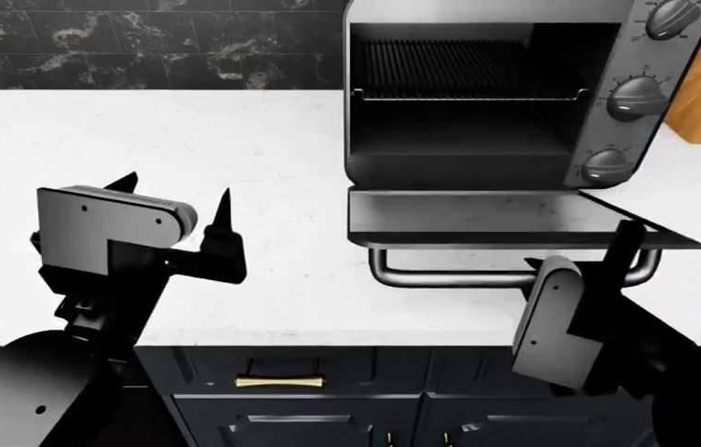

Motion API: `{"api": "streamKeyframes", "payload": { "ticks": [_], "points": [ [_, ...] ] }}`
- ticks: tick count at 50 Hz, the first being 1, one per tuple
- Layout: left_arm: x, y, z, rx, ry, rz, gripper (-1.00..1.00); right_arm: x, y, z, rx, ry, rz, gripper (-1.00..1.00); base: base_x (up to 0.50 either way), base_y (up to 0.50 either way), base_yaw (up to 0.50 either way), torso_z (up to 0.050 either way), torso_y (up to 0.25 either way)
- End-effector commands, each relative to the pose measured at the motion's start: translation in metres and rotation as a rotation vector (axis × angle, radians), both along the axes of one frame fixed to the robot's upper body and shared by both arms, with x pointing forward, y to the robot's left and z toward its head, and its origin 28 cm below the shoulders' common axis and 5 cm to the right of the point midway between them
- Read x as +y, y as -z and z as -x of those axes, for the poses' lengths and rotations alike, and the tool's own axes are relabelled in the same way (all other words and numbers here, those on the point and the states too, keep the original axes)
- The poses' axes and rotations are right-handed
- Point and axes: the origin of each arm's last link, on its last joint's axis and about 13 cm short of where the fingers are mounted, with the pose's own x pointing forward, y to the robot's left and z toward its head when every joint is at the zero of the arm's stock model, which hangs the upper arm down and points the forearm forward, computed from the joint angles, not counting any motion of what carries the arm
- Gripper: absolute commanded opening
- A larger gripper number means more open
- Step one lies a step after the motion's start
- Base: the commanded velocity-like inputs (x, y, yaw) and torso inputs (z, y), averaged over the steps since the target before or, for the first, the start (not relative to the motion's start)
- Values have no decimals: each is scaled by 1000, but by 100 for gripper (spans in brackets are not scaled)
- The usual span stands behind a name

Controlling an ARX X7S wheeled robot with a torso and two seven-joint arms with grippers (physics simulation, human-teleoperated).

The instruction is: Open the toaster oven door.

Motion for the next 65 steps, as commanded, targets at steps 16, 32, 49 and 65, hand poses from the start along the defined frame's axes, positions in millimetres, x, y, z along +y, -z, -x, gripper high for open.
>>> {"api": "streamKeyframes", "payload": {
  "ticks": [16,32,49,65],
  "points": [
    [1,4,-1,9,-1,2,100,1,50,8,73,-6,9,-100,0,0,0,0,0],
    [1,4,0,7,-1,-2,100,2,79,6,124,3,-19,-100,2,0,0,0,0],
    [2,7,0,13,-4,0,100,4,99,6,161,2,-37,-100,7,0,3,0,0],
    [3,10,-1,17,-6,7,100,5,100,11,182,-3,-24,-100,8,1,6,0,0]
  ]
}}
